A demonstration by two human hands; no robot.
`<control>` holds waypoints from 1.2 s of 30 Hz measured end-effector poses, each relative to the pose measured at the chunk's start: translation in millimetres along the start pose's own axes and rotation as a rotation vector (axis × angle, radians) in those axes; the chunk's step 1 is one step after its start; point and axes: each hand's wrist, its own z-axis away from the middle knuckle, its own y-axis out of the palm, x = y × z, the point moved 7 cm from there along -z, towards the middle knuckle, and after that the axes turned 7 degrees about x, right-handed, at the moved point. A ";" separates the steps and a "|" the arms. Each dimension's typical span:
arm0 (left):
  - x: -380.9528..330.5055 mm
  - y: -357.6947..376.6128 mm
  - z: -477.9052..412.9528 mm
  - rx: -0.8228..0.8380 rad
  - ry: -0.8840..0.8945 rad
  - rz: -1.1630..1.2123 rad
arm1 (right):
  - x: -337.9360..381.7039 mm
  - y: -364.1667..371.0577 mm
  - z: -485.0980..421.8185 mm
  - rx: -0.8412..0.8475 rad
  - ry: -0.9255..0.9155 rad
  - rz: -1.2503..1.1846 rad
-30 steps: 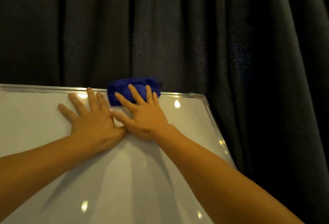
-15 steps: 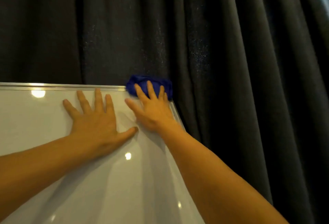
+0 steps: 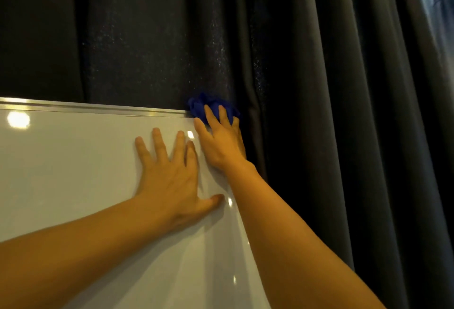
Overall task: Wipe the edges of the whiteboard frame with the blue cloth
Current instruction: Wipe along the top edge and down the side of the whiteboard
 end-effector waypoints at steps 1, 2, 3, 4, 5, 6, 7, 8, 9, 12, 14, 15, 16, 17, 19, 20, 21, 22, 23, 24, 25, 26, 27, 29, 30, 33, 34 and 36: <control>-3.5 -1.5 -0.1 -0.014 0.003 0.004 | -4.7 -0.5 4.9 -0.021 0.015 0.002; -4.8 -3.2 -1.2 -0.022 0.004 0.008 | -8.4 -1.0 11.6 -0.042 0.037 0.016; -4.5 -4.2 -2.7 -0.026 0.001 0.009 | -10.7 -0.8 19.1 -0.056 0.061 0.034; -3.2 -4.0 -3.9 -0.022 -0.002 0.002 | -12.8 0.2 27.0 -0.060 0.087 0.046; -1.8 -2.4 -4.6 -0.011 -0.003 -0.003 | -14.8 2.8 37.1 -0.053 0.115 0.049; 1.2 0.5 -5.8 0.003 -0.007 -0.013 | -14.6 7.8 46.5 -0.041 0.132 0.049; 3.5 3.9 -6.3 0.019 -0.006 -0.021 | -14.8 13.0 58.1 -0.033 0.151 0.055; 4.2 6.8 -5.5 0.028 0.004 -0.026 | -16.0 17.8 71.9 -0.028 0.171 0.058; 5.2 9.0 -4.2 0.032 0.020 -0.040 | -18.3 22.9 85.1 -0.028 0.189 0.048; -0.5 16.6 6.0 0.049 0.138 -0.048 | -40.0 31.0 137.0 -0.067 0.325 -0.020; -7.8 24.9 18.4 0.080 0.257 -0.061 | -63.1 38.4 189.8 -0.104 0.467 -0.154; -10.7 29.8 22.1 0.087 0.301 -0.080 | -74.2 44.3 218.7 -0.115 0.515 -0.226; -13.1 33.6 26.1 0.094 0.333 -0.099 | -82.3 51.3 250.1 -0.118 0.557 -0.265; -14.4 35.9 29.4 0.102 0.358 -0.113 | -86.4 59.0 280.6 -0.117 0.596 -0.267; -17.5 38.0 34.5 0.097 0.409 -0.122 | -83.8 72.1 327.6 -0.101 0.622 -0.192; -21.4 38.5 38.7 0.096 0.448 -0.125 | -79.8 76.7 341.1 -0.089 0.618 -0.122; -27.7 39.7 45.2 0.099 0.501 -0.129 | -75.9 79.7 348.9 -0.076 0.622 -0.062; -35.3 42.3 53.0 0.104 0.564 -0.140 | -71.2 81.4 350.1 -0.067 0.632 -0.037; -43.9 46.5 63.2 0.115 0.627 -0.156 | -65.8 82.3 347.3 -0.061 0.642 -0.034; -51.2 51.1 73.8 0.128 0.677 -0.174 | -58.7 82.5 341.1 -0.058 0.650 -0.042; -57.4 55.1 83.6 0.138 0.706 -0.190 | -50.6 82.4 333.5 -0.057 0.649 -0.047; -61.2 57.2 89.9 0.141 0.711 -0.199 | -42.8 81.7 324.1 -0.055 0.635 -0.049; -63.3 57.8 94.4 0.145 0.706 -0.200 | -36.5 81.0 317.3 -0.046 0.623 -0.052; -63.9 57.4 96.7 0.138 0.700 -0.197 | -32.8 82.3 315.1 -0.021 0.629 -0.056; -63.4 57.5 96.3 0.128 0.706 -0.200 | -34.3 84.8 321.2 -0.005 0.648 -0.054; -63.1 61.4 100.7 0.135 0.728 -0.216 | -45.7 98.4 364.7 0.039 0.727 -0.021; -65.3 64.1 103.2 0.137 0.739 -0.220 | -51.7 103.2 383.8 0.046 0.764 -0.014; -71.7 66.5 107.6 0.151 0.751 -0.217 | -68.1 110.5 424.0 0.062 0.878 -0.016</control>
